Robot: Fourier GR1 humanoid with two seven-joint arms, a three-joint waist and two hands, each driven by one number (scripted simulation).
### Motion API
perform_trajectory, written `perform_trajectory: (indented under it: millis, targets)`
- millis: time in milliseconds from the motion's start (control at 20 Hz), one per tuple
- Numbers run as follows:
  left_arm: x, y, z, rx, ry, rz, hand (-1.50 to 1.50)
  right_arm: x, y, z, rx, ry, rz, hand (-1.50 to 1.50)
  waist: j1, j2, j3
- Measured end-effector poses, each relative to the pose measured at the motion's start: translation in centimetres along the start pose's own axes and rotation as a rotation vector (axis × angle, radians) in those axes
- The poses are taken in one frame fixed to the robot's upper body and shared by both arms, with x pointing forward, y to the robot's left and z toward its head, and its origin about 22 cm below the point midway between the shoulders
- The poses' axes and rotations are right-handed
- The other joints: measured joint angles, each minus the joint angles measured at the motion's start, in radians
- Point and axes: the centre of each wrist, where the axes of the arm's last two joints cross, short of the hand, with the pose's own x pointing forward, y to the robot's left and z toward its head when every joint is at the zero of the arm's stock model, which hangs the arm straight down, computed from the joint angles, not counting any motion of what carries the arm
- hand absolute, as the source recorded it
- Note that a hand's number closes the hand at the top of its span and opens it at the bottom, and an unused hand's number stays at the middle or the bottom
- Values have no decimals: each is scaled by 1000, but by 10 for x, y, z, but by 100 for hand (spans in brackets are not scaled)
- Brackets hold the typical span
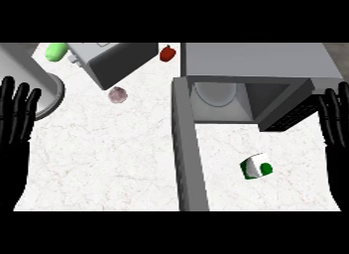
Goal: Pick up the milk, place it into the microwave and close the microwave
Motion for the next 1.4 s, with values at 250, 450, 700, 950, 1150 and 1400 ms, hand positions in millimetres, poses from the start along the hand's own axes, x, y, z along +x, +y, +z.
perform_trajectory:
  millis: [250,450,700,950,1150,1400]
  targets:
    - [-5,0,4,33,42,20,-150,18,-10,15,60,-8,19,-150,0,5,34]
    - [-12,-5,15,111,134,144,-150,14,-15,37,138,72,-26,-150,0,6,43]
    - [-8,-6,42,157,191,230,-150,14,-26,64,166,133,-44,-150,3,6,47]
    - [-10,-16,70,172,208,258,-150,1,-35,86,163,173,-55,-150,5,7,48]
    - [-13,-21,89,172,210,267,-150,-11,-37,96,161,200,-49,-150,7,7,48]
    - [-7,-23,106,166,209,271,-150,-37,-37,106,143,234,-62,-150,10,8,48]
